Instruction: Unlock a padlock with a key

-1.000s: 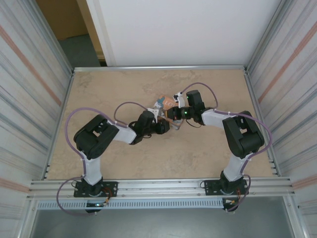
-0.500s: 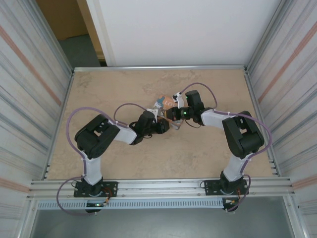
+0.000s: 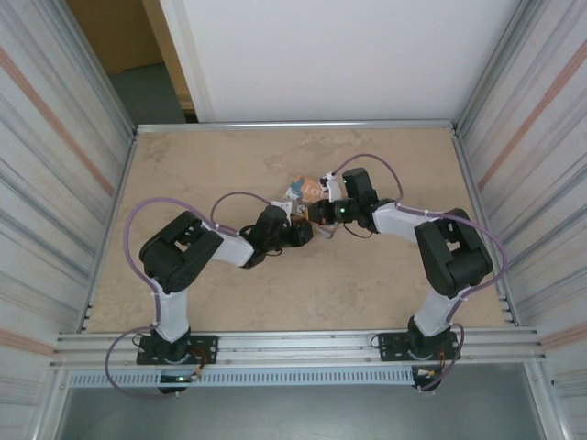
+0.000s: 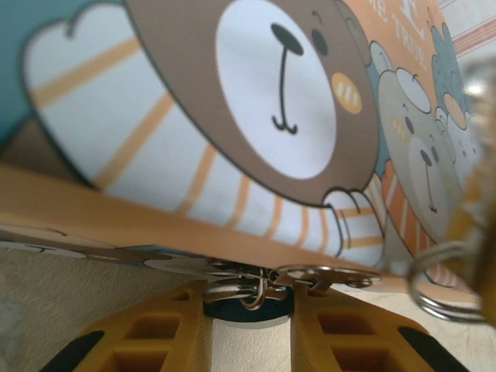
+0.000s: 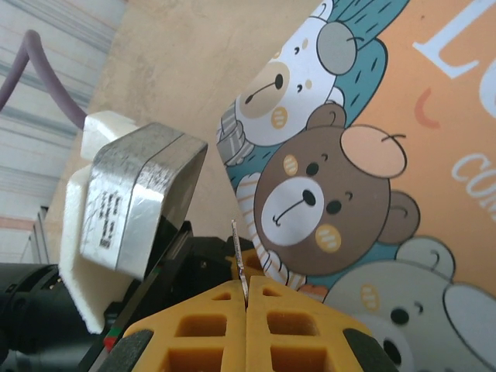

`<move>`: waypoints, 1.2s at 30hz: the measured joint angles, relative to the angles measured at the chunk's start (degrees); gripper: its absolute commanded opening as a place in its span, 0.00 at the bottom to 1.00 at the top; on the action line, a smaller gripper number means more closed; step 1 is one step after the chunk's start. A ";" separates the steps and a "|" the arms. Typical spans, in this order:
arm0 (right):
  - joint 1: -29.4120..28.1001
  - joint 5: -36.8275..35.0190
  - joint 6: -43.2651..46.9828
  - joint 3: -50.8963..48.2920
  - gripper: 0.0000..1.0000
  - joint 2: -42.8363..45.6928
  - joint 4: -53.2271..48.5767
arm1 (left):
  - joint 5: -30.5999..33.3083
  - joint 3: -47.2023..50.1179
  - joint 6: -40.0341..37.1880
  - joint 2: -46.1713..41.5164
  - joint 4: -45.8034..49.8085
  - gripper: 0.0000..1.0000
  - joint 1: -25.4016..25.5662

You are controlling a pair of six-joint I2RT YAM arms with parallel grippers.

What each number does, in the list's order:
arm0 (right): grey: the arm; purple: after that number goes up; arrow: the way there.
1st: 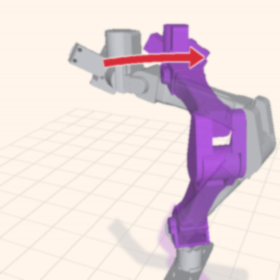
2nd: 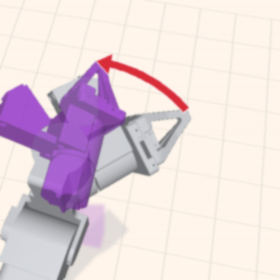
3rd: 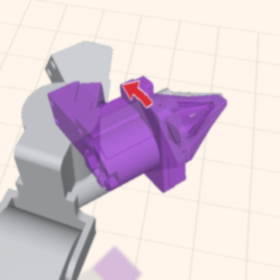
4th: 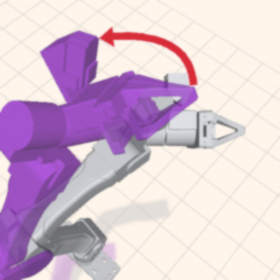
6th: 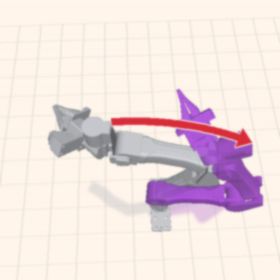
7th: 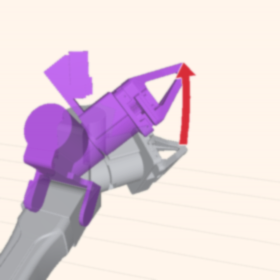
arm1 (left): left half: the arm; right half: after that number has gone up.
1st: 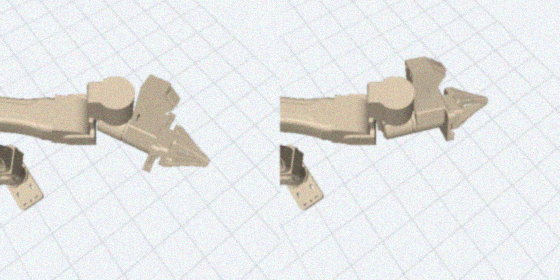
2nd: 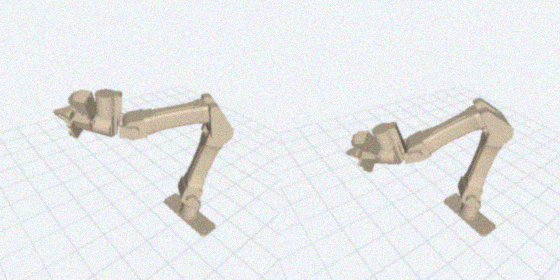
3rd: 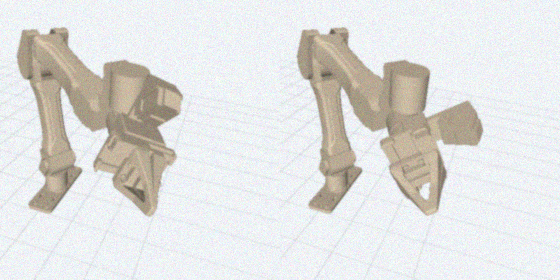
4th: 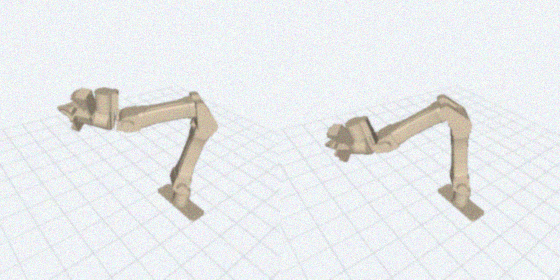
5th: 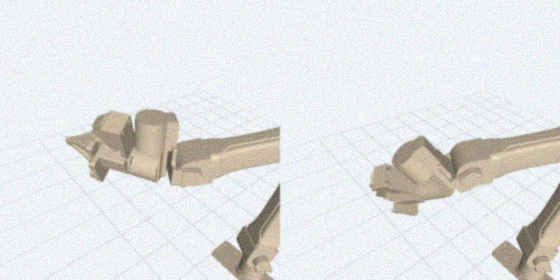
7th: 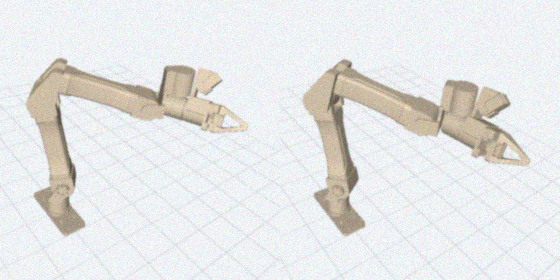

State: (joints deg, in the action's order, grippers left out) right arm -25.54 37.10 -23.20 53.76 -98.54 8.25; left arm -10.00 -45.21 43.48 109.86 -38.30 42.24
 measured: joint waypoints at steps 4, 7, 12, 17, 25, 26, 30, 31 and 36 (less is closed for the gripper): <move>0.15 -1.49 1.46 -0.02 0.00 4.52 -3.37 | -0.02 0.00 1.53 -0.87 1.97 0.24 0.28; 0.52 -2.69 3.26 -0.87 0.00 9.40 -5.16 | -0.44 0.00 3.52 -1.86 3.98 0.23 0.48; 1.14 -5.92 6.88 -4.81 0.00 17.38 -8.96 | -1.18 0.00 7.04 -3.43 7.10 0.23 0.52; 0.90 -9.77 10.08 -10.05 0.00 24.79 -13.35 | -2.99 -0.02 9.99 -4.83 9.20 0.23 0.55; -3.41 -16.35 13.05 -19.32 0.00 36.63 -17.53 | -5.38 -0.87 14.01 -7.61 15.17 0.23 0.59; -3.93 -16.76 13.22 -20.28 0.00 37.38 -17.49 | -5.51 -0.92 14.51 -7.82 15.65 0.23 0.59; -7.23 -19.78 13.25 -23.85 0.00 39.63 -17.81 | -6.54 -0.98 16.39 -8.17 16.76 0.23 0.59; -8.33 -20.83 13.27 -24.37 0.00 39.76 -17.81 | -6.80 -1.03 16.81 -8.17 17.09 0.23 0.59; -12.85 -24.61 13.31 -25.73 0.00 39.65 -17.25 | -8.11 -1.07 18.29 -8.17 17.29 0.23 0.59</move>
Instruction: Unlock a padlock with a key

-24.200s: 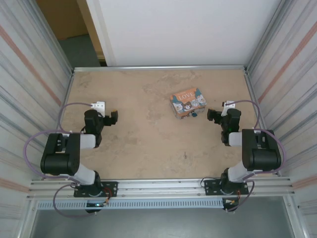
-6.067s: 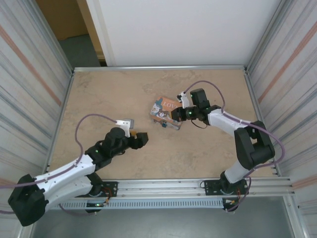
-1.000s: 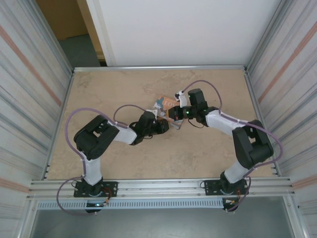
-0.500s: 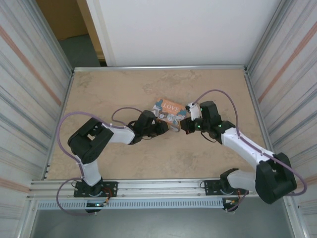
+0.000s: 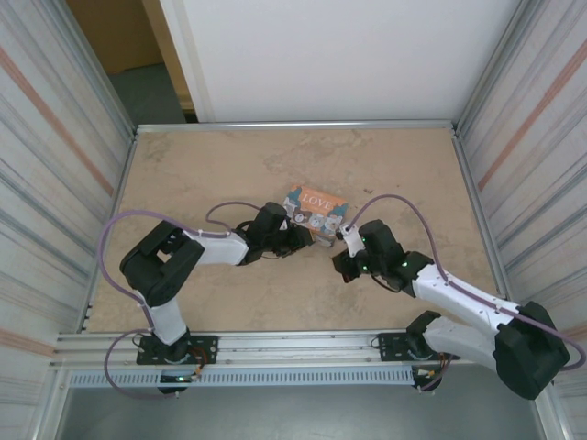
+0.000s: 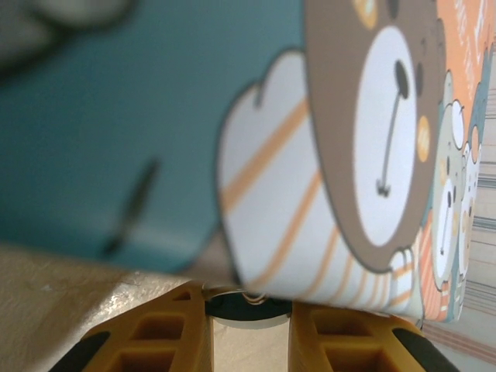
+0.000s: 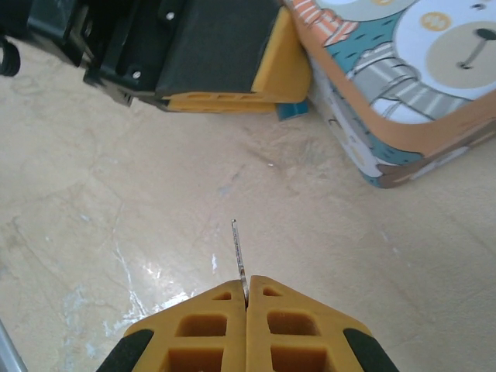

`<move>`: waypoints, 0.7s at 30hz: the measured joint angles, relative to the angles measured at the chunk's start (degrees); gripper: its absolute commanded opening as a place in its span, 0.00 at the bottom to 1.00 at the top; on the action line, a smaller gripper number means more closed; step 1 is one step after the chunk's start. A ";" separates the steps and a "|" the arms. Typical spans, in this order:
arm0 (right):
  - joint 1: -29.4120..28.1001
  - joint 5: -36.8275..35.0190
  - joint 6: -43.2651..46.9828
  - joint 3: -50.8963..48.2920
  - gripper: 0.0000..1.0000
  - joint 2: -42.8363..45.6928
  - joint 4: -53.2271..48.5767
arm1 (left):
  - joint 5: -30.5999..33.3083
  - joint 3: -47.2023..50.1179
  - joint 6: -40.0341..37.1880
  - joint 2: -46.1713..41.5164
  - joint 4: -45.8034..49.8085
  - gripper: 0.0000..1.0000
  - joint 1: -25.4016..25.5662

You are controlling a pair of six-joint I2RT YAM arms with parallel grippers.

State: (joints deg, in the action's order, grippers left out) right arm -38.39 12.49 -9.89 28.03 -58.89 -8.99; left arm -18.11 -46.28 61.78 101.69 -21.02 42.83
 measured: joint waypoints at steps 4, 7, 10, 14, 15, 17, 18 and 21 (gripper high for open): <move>-2.40 -2.71 0.11 -2.01 0.00 -1.29 2.82 | -0.85 -0.13 0.61 -0.02 0.00 0.23 0.00; -3.65 -4.48 0.13 -3.76 0.00 -3.06 4.66 | -1.29 -0.17 1.09 -0.13 0.02 0.23 0.00; -5.05 -6.38 0.35 -3.91 0.00 -5.18 5.70 | -1.70 -0.22 1.36 -0.59 0.24 0.23 0.00; -6.86 -8.70 1.57 -3.80 0.00 -8.22 7.98 | -2.10 -0.22 1.53 -1.29 0.63 0.23 0.00; -7.23 -9.44 1.84 -3.76 0.00 -9.09 8.50 | -2.12 -0.22 1.55 -1.51 0.90 0.23 0.00; -7.74 -10.51 2.47 -3.61 0.00 -10.62 9.42 | -2.38 -0.22 1.62 -1.81 1.49 0.23 0.00; -7.85 -11.21 2.93 -3.50 0.00 -11.34 9.97 | -2.47 -0.22 1.70 -1.90 1.62 0.23 0.02; -8.04 -12.55 3.78 -2.91 0.00 -12.90 11.19 | -2.54 -0.37 1.73 -1.97 2.40 0.23 0.07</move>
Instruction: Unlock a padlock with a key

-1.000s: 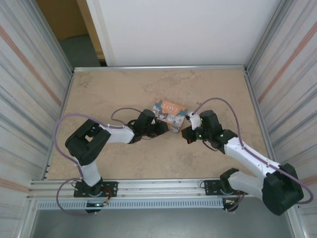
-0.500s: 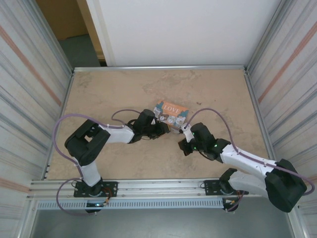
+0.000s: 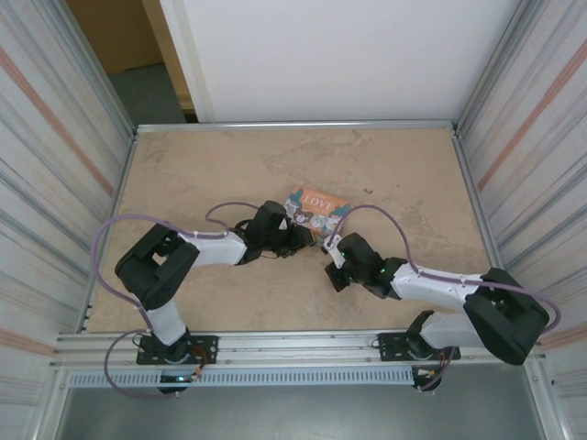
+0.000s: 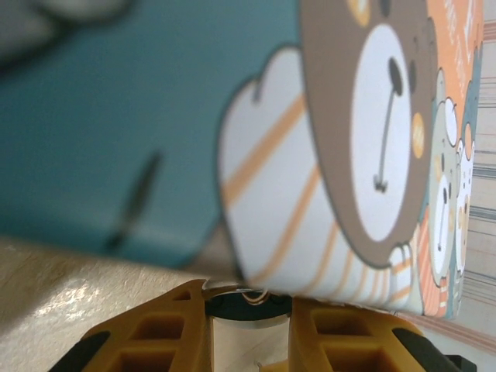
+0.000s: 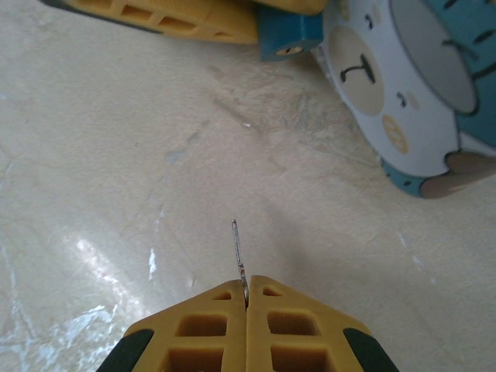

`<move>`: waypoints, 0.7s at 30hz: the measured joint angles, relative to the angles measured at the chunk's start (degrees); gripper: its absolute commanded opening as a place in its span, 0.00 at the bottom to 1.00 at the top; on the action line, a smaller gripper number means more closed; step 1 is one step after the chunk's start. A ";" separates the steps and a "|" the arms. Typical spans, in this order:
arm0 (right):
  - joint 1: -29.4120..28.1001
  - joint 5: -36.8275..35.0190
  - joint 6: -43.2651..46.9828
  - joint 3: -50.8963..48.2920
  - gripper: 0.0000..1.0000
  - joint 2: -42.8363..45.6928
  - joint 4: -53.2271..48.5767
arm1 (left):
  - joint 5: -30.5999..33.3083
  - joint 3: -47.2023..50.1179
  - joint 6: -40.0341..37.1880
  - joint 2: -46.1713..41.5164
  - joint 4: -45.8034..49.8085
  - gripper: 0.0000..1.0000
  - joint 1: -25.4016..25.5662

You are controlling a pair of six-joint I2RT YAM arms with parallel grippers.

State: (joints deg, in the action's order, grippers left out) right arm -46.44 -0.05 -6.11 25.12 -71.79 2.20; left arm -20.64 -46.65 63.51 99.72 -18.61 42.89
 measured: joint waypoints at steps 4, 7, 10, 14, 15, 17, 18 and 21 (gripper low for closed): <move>0.00 -0.90 1.60 1.68 0.00 -1.68 1.51 | -0.07 -0.09 -0.02 -0.20 0.96 0.23 -0.02; 0.00 -1.70 2.78 2.69 0.00 -2.91 3.08 | -0.42 -0.17 -0.02 -0.74 1.79 0.23 0.00; 0.00 -1.88 3.85 3.15 0.00 -3.78 3.91 | -0.44 -0.31 -0.02 -1.07 2.51 0.23 0.11; 0.00 -2.10 4.46 3.41 0.00 -4.48 4.68 | -0.44 -0.50 -0.02 -1.14 2.80 0.23 0.37; 0.00 -2.14 4.61 3.41 0.00 -4.59 4.96 | -0.42 -0.52 -0.02 -1.16 2.89 0.23 0.37; 0.00 -2.38 4.92 3.41 0.00 -4.66 5.57 | -0.44 -0.66 -0.02 -1.18 3.06 0.23 0.37; 0.00 -2.60 4.94 3.41 0.00 -4.66 5.75 | -0.44 -0.72 -0.02 -1.18 3.23 0.23 0.37; 0.07 -3.04 5.09 3.41 0.00 -4.66 6.38 | -0.44 -0.83 0.00 -1.18 3.41 0.23 0.37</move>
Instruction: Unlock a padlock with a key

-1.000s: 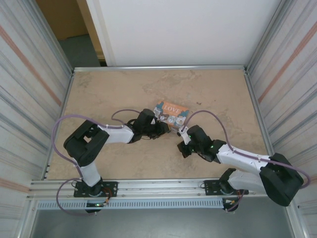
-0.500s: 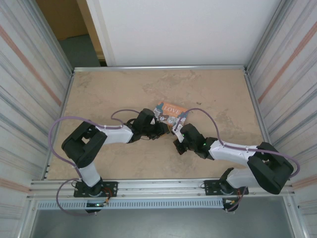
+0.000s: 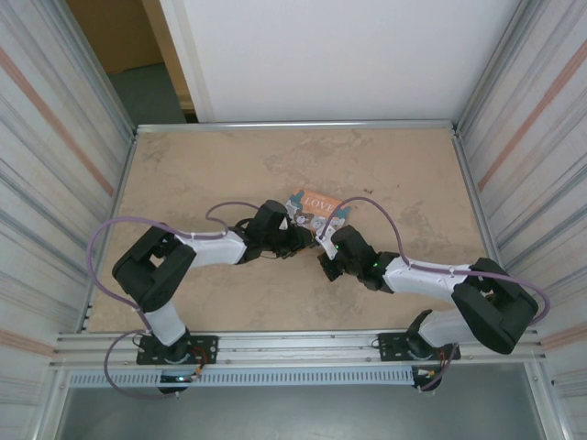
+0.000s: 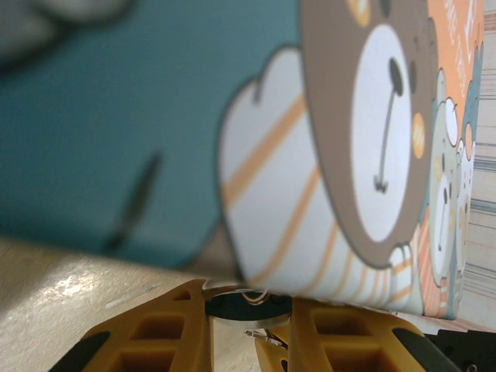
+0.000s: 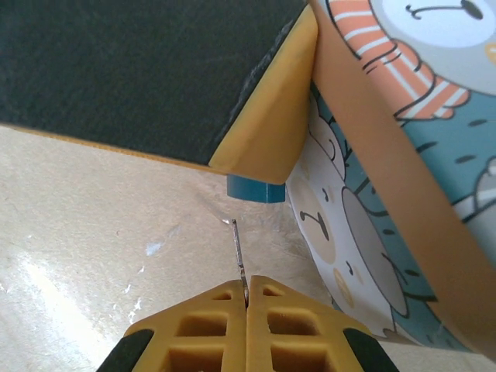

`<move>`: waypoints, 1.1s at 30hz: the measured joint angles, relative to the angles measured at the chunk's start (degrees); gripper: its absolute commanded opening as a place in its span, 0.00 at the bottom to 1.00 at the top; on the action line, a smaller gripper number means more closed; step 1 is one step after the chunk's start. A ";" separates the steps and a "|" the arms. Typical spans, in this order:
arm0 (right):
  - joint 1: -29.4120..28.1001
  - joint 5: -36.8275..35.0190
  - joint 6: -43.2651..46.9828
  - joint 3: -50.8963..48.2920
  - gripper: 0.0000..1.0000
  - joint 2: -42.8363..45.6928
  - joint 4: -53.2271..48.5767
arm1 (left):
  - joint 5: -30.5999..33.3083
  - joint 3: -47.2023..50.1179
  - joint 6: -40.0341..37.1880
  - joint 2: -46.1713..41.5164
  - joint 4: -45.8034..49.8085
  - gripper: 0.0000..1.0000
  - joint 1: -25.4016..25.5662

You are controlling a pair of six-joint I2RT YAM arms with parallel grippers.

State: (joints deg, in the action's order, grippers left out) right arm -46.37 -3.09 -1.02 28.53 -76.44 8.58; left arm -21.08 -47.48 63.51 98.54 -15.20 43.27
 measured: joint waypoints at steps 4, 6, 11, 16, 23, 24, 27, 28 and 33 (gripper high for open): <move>0.22 -0.35 0.00 0.00 0.00 0.00 0.46 | 0.02 0.00 0.00 0.00 0.00 0.22 0.00; 0.26 -0.61 0.00 0.00 0.00 0.00 0.46 | 0.02 0.00 0.00 0.00 0.00 0.22 0.00; 0.33 -1.46 0.00 0.00 0.00 0.00 0.68 | 0.00 0.00 0.26 0.00 -0.02 0.22 0.00; 0.33 -1.68 -0.02 -0.02 0.00 -0.04 1.49 | 0.07 -0.02 0.50 0.00 -0.02 0.22 0.11; 0.33 -1.77 -0.09 -0.02 0.00 -0.48 2.01 | 0.04 -0.04 0.90 0.00 -0.04 0.22 0.11; 0.33 -1.88 -0.20 -0.02 0.00 -0.55 2.14 | 0.04 -0.04 0.90 0.00 -0.07 0.22 0.11; 0.37 -1.99 -0.35 -0.02 0.00 -0.85 2.67 | 0.07 -0.17 1.03 0.00 -0.07 0.22 0.13; 0.37 -2.05 -0.44 -0.02 0.00 -0.85 2.80 | 0.07 -0.17 1.05 0.00 -0.09 0.22 0.13; 0.61 -2.08 -1.09 -0.46 0.00 -0.85 3.69 | 0.11 -0.20 1.14 0.00 -0.44 0.22 0.11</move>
State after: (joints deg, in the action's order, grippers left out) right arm -45.76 -5.17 -2.11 28.08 -77.30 12.27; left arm -20.97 -47.68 64.64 98.54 -15.64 43.38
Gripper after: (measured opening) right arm 0.043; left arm 0.232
